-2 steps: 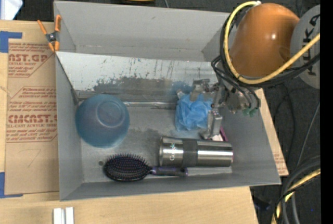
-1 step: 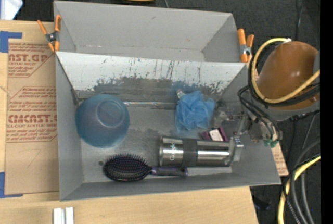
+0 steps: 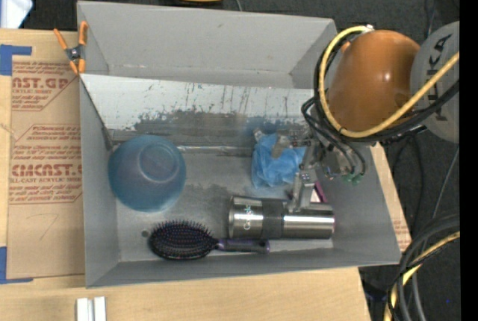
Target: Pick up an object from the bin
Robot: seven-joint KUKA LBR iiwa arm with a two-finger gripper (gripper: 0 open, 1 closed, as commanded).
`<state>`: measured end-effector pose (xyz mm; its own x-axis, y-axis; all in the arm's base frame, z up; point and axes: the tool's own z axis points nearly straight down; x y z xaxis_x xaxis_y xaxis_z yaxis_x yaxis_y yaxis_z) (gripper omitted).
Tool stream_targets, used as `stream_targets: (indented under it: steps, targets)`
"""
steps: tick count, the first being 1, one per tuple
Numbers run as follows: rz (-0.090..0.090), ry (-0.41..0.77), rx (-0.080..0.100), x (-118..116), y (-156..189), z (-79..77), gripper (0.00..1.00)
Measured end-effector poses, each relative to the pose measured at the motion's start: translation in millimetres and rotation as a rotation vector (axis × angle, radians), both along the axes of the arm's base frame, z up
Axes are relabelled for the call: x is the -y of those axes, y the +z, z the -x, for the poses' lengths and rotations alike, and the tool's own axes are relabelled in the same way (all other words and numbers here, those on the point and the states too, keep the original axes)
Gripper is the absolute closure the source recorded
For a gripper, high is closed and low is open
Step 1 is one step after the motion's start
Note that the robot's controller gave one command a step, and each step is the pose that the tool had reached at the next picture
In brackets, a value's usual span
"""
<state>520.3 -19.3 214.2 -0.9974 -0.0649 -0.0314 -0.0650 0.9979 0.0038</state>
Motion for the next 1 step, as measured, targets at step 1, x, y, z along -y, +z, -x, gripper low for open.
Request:
stream_targets:
  steps: [1]
  targets:
    - [0.004,-0.135,-0.022,58.8,-74.3,37.1,0.0]
